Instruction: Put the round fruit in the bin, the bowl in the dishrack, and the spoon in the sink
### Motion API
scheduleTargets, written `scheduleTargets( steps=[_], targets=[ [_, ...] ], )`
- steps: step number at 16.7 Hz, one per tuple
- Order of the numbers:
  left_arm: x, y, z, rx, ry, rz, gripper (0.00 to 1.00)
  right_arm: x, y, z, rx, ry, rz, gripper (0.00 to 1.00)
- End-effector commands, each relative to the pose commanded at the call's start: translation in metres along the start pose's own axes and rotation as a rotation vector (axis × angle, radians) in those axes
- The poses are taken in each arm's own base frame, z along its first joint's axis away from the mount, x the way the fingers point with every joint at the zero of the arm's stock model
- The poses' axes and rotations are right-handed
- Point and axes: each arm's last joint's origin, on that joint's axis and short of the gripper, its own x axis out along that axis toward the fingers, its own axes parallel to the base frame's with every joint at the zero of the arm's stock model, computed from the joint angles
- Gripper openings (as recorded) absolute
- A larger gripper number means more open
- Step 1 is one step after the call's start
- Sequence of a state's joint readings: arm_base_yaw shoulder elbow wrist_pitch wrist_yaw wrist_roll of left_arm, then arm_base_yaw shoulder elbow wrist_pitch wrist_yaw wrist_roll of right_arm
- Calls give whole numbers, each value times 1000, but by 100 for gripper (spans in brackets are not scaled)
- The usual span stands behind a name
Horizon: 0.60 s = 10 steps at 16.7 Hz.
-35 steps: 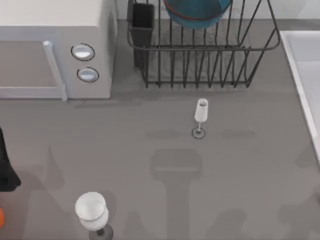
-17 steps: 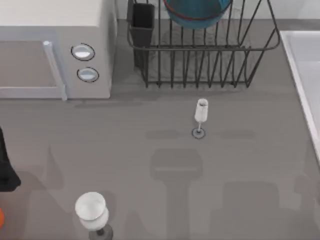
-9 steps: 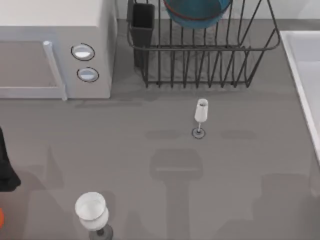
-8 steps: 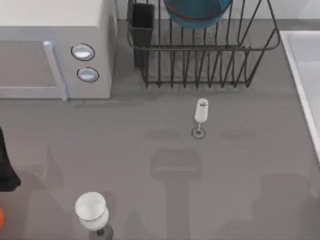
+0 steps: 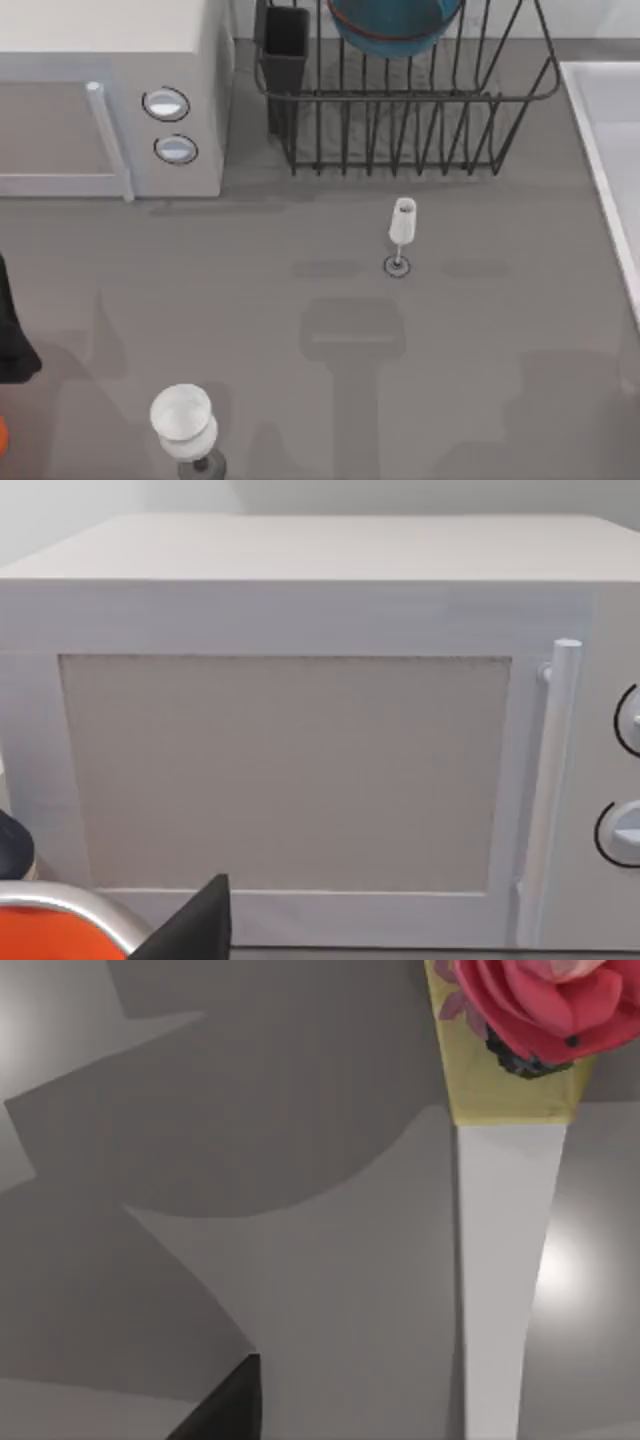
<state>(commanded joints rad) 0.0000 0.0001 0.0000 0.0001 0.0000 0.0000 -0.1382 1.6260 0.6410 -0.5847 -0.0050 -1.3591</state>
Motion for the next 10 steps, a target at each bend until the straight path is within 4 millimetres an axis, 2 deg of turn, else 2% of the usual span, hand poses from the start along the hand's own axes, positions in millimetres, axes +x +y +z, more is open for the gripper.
scheduleTargets(
  steps=[10],
  targets=[
    [0, 0, 0, 0, 0, 0, 100, 0, 0, 0, 0, 0, 0, 2]
  ],
)
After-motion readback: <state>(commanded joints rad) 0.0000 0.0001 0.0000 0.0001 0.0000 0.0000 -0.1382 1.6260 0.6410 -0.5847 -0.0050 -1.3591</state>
